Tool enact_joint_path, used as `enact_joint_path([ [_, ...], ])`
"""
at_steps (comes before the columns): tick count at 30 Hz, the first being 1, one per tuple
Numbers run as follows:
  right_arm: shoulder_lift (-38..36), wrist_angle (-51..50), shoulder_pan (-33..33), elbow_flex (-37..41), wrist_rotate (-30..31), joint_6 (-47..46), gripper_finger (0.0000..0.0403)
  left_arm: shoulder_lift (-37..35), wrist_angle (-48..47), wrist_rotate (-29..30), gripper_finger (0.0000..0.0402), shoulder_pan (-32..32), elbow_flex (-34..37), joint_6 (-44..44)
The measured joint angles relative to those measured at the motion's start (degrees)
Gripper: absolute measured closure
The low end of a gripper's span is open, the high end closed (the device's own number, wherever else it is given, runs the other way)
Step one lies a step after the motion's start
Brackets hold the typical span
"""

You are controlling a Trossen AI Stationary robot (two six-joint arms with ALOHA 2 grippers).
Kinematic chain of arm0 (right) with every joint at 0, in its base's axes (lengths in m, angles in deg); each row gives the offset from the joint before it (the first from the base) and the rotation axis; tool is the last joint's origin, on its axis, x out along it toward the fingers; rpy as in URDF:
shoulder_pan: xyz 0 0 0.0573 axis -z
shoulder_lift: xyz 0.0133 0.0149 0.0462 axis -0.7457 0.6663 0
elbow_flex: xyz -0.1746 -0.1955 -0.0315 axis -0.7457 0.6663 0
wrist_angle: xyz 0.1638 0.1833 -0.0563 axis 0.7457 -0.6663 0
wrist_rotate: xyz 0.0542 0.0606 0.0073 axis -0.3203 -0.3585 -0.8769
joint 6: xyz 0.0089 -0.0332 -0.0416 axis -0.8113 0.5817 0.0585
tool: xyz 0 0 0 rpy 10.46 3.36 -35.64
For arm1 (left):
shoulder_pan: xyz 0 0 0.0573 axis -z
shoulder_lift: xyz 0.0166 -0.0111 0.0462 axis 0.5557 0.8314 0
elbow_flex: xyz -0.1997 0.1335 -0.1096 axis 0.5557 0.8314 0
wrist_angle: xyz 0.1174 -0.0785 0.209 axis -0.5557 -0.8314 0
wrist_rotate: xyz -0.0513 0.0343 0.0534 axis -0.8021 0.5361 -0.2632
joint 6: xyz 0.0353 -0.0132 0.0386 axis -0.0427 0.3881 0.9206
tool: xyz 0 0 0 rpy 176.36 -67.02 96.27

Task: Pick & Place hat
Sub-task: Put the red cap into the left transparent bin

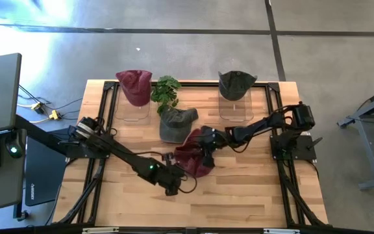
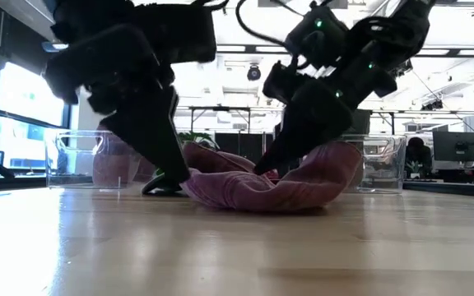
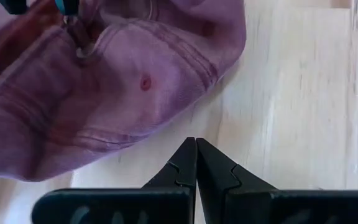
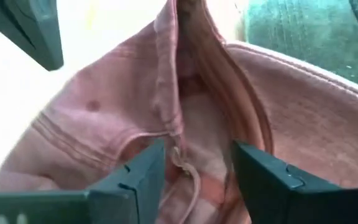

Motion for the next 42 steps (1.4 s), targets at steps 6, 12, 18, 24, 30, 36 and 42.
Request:
enact_joint_path([
  [6,2.4,1.6,0.4,0.0,-2.4,6.0,0.0261,0.0,3.4,1.2,0.0401,0.0,1.7,-1.2],
  [12,5.1,4.5,0.4,0.0,-3.4,7.8,0.0346,0.0,5.6,3.9,0.0401,0.0,1.7,-1.0],
  [18,3.5,3.5,0.3,-0.2,0.0,4.4,0.038,-0.4,9.8,8.4,0.0402,0.0,1.7,-0.6],
  [24,-0.4,-5.8,-0.2,-2.6,1.4,1.8,0.0393,4.3,10.1,11.5,0.0401,-4.2,1.8,-2.0],
  [30,-3.6,-17.5,-0.9,-6.7,7.4,-6.8,0.0383,5.8,11.3,8.3,0.0401,-5.2,1.8,-2.6],
  [36,-3.9,-27.4,1.1,-9.7,13.7,-11.6,0.0395,5.8,13.5,6.7,0.0402,-5.1,1.7,-2.5],
  [42,-3.9,-27.6,2.8,-6.7,14.4,-11.3,0.0361,4.2,13.3,4.9,0.0401,-3.6,-0.3,-1.6],
])
